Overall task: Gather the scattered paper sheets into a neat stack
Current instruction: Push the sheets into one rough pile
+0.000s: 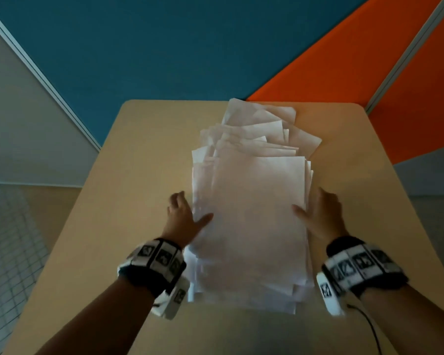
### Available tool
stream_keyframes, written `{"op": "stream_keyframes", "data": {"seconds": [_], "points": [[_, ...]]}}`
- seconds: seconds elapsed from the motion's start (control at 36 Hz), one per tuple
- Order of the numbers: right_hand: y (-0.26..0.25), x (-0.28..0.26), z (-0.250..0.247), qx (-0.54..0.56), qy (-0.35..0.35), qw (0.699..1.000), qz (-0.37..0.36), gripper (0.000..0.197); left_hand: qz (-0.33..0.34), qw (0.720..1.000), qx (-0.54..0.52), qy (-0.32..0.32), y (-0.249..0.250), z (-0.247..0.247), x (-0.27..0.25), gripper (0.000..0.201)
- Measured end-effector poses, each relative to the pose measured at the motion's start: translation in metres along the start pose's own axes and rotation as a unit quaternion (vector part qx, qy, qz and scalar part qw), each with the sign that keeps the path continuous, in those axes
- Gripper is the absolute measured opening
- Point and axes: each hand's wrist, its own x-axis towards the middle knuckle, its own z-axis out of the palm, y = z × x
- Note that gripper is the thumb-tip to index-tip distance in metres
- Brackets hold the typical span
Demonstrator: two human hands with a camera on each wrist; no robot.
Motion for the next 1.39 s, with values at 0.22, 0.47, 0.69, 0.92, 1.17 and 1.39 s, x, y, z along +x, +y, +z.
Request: {"op": "stream_keyframes", "data": {"seconds": [0.22, 0.47, 0.69, 0.92, 1.17, 1.39], "points": [[-0.026, 0.034, 0.019, 0.113, 0.002, 0.990, 0.090, 0.064, -0.153, 0.983, -0.098, -0.010, 0.023, 0.012, 0.063, 0.067], [-0.020, 0.033, 0.014, 0.142, -0.016, 0.981, 0.131, 0.076, -0.094, 0.991, -0.090, 0.020, 0.042, 0.030, 0.051, 0.039], [-0.004, -0.012, 0.015, 0.152, -0.048, 0.980, 0.116, 0.074, -0.062, 0.993, -0.105, 0.006, 0.017, 0.031, -0.002, 0.022], [0.019, -0.061, 0.012, 0.162, -0.080, 0.980, 0.087, 0.043, -0.094, 0.981, -0.169, 0.000, -0.008, 0.033, -0.059, 0.025], [0.018, 0.002, -0.015, 0.137, -0.001, 0.985, 0.104, 0.042, -0.123, 0.976, -0.179, 0.028, -0.008, 0.014, 0.010, 0.043], [0.008, 0.052, -0.004, 0.111, -0.001, 0.989, 0.100, 0.028, -0.122, 0.978, -0.166, 0.015, 0.010, 0.006, 0.059, 0.036]]}}
